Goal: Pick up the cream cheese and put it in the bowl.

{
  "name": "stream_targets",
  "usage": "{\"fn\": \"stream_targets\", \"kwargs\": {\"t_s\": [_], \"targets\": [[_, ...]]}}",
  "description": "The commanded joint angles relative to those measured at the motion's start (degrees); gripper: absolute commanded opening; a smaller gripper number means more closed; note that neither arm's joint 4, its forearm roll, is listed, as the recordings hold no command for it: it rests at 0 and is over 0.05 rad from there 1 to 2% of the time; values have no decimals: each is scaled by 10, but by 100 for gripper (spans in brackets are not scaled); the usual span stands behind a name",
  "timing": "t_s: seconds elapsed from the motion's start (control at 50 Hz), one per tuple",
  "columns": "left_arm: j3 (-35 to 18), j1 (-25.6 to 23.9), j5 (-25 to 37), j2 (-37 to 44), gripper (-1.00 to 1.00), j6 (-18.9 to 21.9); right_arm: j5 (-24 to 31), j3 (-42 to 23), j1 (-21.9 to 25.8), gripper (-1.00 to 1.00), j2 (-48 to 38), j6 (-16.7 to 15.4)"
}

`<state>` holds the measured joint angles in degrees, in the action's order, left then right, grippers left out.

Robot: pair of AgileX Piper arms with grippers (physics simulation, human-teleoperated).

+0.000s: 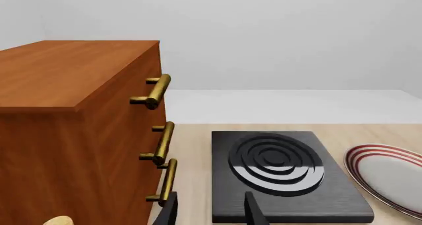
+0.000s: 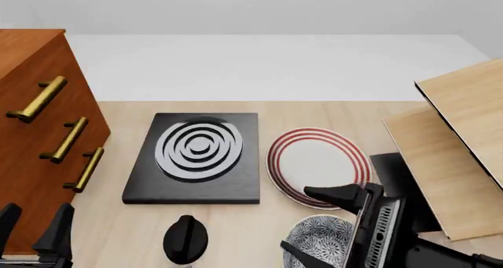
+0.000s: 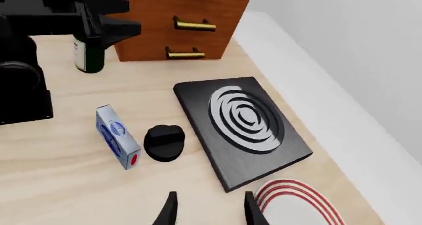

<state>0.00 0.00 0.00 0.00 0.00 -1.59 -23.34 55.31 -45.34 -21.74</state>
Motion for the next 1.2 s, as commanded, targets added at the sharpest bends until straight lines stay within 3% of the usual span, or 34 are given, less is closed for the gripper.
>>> {"fn": "stream_targets", "kwargs": {"t_s": [0.02, 0.18, 0.48, 0.96, 1.2], "targets": [[0, 0, 0, 0, 100, 0, -43, -40, 71, 100, -123, -3], [0, 0, 0, 0, 100, 0, -59, -82, 115, 100, -211, 3], [0, 0, 0, 0, 100, 0, -64, -142, 151, 100, -318, -1], [0, 0, 0, 0, 100, 0, -73, -220, 176, 100, -449, 7], [0, 0, 0, 0, 100, 0, -50, -261, 179, 100, -501, 10]]}}
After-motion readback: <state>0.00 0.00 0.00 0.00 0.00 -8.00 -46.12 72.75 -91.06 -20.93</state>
